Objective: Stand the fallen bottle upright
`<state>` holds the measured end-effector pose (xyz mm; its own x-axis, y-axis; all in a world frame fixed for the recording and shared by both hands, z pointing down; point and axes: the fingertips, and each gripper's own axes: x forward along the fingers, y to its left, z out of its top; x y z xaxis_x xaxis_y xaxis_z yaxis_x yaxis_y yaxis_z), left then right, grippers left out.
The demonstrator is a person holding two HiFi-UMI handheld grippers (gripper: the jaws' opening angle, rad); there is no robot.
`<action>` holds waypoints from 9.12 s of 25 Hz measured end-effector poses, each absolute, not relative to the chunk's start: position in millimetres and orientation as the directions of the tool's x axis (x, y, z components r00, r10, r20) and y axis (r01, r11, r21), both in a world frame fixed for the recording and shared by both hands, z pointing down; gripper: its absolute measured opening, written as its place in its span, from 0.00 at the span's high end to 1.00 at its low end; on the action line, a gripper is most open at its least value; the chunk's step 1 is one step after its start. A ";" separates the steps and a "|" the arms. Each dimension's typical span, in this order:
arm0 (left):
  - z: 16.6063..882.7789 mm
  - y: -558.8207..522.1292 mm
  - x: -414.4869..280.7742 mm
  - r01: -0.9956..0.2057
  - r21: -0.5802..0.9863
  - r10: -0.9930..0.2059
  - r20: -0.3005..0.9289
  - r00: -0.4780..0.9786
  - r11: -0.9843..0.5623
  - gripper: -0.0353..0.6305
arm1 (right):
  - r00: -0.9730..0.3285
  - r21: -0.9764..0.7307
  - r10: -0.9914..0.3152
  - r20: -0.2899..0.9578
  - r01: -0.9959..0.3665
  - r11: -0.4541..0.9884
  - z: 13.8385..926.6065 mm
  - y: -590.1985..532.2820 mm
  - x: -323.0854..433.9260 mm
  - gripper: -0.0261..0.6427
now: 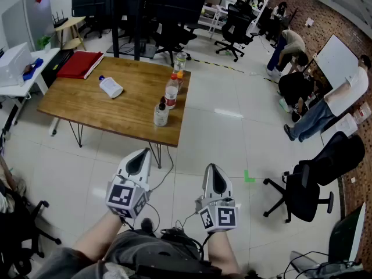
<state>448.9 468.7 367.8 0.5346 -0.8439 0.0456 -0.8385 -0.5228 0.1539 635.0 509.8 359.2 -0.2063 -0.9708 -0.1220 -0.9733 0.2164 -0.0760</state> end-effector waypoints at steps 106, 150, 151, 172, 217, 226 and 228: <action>407.4 20.8 -45.0 -0.897 0.056 -0.893 0.087 0.441 -0.438 0.91 | 0.008 -0.010 -0.962 -0.274 -1.000 -0.006 280.7 107.5 253.7 0.95; 421.4 -110.0 -179.9 -0.921 0.094 -0.903 0.179 0.390 -0.378 0.91 | -0.154 -0.116 -0.976 -0.156 -0.978 0.173 351.7 -55.3 93.9 0.95; 421.1 -121.4 -194.6 -0.917 0.098 -0.900 0.175 0.399 -0.387 0.91 | -0.136 -0.113 -0.979 -0.154 -0.982 0.154 351.5 -63.6 80.7 0.95; 448.3 -206.7 -331.4 -0.818 0.199 -0.802 0.174 0.571 -0.540 0.91 | 0.073 -0.078 -0.988 -0.136 -0.995 -0.063 359.8 -118.0 -68.7 0.95; 520.7 -313.8 -211.3 -0.850 0.187 -0.767 0.368 0.526 -0.493 0.91 | -0.431 -0.071 -0.605 0.669 -0.848 0.525 577.8 -268.3 -60.1 0.38; 550.5 -327.0 -215.3 -0.850 0.215 -0.732 0.436 0.524 -0.480 0.90 | -0.409 -0.061 -0.476 0.779 -0.804 0.591 615.7 -286.6 -67.9 0.38; 556.0 -329.9 -219.3 -0.851 0.224 -0.728 0.442 0.523 -0.475 0.91 | -0.395 -0.057 -0.453 0.799 -0.800 0.598 622.6 -290.2 -71.6 0.38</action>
<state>-219.3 -329.9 556.0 0.5234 -0.7284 0.4422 -0.8508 -0.4754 0.2240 -71.6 -290.2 622.6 -0.3954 -0.4532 0.7989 -0.7995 0.5980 -0.0565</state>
